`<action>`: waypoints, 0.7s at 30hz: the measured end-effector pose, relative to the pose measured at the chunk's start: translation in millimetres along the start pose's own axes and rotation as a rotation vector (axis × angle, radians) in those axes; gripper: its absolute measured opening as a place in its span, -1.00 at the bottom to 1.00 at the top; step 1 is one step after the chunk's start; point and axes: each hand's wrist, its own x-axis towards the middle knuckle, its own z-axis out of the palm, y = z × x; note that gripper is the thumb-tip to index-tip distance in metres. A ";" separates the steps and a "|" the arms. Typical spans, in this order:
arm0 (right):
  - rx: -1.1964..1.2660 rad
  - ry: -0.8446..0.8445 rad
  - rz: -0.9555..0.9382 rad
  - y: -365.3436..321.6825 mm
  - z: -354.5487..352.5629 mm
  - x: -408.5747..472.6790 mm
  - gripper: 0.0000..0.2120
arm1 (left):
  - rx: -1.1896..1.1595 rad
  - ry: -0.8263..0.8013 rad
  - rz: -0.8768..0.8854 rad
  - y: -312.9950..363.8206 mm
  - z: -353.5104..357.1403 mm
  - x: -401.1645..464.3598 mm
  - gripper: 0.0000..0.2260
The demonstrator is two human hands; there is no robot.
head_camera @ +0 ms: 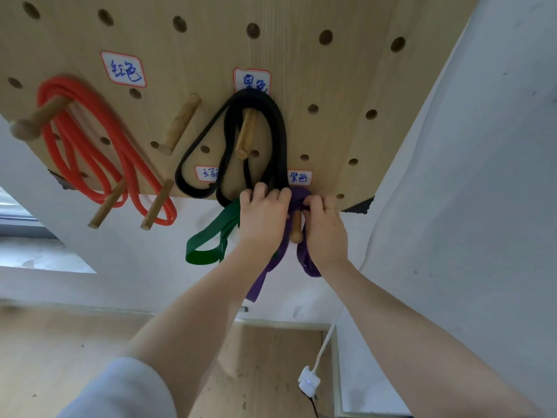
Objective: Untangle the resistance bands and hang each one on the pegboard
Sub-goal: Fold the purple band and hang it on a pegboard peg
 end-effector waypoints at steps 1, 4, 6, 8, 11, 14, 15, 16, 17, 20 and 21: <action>-0.009 -0.008 -0.001 1.0 1.4 0.2 -0.82 | -0.002 0.003 0.008 -1.7 -0.8 -0.7 -0.78; 0.083 0.009 0.057 -3.9 -1.4 0.6 -0.80 | -0.081 -0.025 0.063 -14.0 -8.3 -5.4 -0.73; 0.098 0.138 0.046 -10.4 -4.5 -5.5 -0.75 | -0.209 0.006 0.087 -30.9 -11.8 -17.2 -0.65; 0.125 0.211 0.006 -22.3 -6.9 -17.9 -0.71 | -0.333 0.054 0.027 -51.9 -11.4 -33.4 -0.61; 0.082 0.133 -0.105 -45.6 -4.6 -27.3 -0.78 | -0.691 0.012 -0.241 -74.4 -9.3 -52.5 -0.64; -0.099 -0.130 -0.091 -64.8 -3.0 -14.8 -0.69 | -0.884 -0.141 -0.327 -84.3 -5.9 -51.8 -0.62; -0.152 -0.169 -0.063 -67.5 -1.8 -9.8 -0.67 | -0.861 -0.171 -0.294 -86.1 -5.6 -49.6 -0.59; -0.199 -0.180 -0.052 -69.1 -0.3 -5.7 -0.67 | -0.838 -0.191 -0.261 -87.2 -6.3 -46.5 -0.55; -0.253 -0.184 -0.056 -70.4 1.3 -2.4 -0.68 | -0.816 -0.211 -0.236 -87.3 -7.4 -43.0 -0.51; -0.336 -0.204 -0.116 -72.9 6.7 2.7 -0.73 | -0.745 -0.241 -0.159 -86.0 -5.7 -34.5 -0.47; -0.319 -0.201 -0.119 -72.7 7.3 4.1 -0.76 | -0.714 -0.237 -0.143 -86.8 -5.9 -32.1 -0.50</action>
